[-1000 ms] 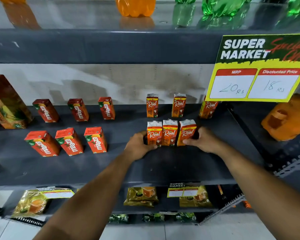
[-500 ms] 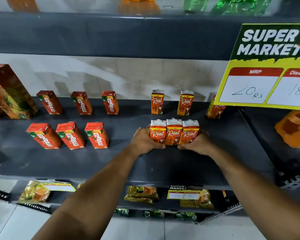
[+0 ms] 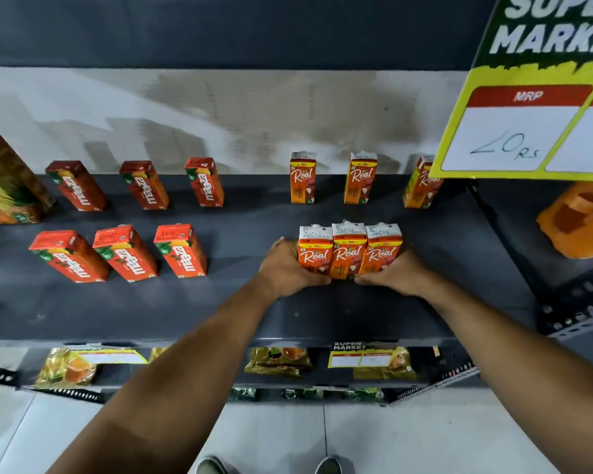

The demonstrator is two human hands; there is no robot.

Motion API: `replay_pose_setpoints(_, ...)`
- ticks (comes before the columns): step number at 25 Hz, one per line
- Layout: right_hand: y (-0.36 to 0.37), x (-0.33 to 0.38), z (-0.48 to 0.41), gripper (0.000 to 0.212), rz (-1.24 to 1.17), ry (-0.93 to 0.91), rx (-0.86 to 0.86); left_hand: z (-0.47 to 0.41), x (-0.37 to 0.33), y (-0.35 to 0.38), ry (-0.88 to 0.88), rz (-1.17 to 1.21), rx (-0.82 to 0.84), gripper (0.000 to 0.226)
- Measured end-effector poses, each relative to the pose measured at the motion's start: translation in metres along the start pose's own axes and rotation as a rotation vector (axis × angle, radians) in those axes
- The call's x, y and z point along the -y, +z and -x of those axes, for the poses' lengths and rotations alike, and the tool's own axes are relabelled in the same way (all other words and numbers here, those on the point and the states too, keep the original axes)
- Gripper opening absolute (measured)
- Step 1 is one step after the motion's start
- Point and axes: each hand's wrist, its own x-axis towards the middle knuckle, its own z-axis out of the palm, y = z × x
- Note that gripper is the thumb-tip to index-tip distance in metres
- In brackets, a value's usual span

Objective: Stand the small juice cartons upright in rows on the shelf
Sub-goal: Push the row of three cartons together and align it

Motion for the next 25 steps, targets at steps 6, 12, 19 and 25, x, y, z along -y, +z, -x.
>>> replay_pose_setpoints(6, -0.022, -0.031, 0.059, 0.051, -0.021, -0.03, 0.074, 0.05, -0.013, 0.044, 0.036, -0.078, -0.029, 0.056)
replay_pose_setpoints(12, -0.023, -0.039, 0.067, 0.056, 0.033, -0.036, 0.067, 0.066, -0.019, 0.051, 0.009, -0.097, -0.053, 0.049)
replay_pose_setpoints(19, -0.023, -0.041, 0.068, 0.057, 0.068, -0.09, 0.069, 0.064, -0.019, 0.052, -0.029, -0.05, -0.053, 0.056)
replay_pose_setpoints(25, -0.022, -0.046, 0.066, 0.07, 0.083, -0.118, 0.06, 0.062, -0.016, 0.054, -0.028, -0.067, -0.062, 0.056)
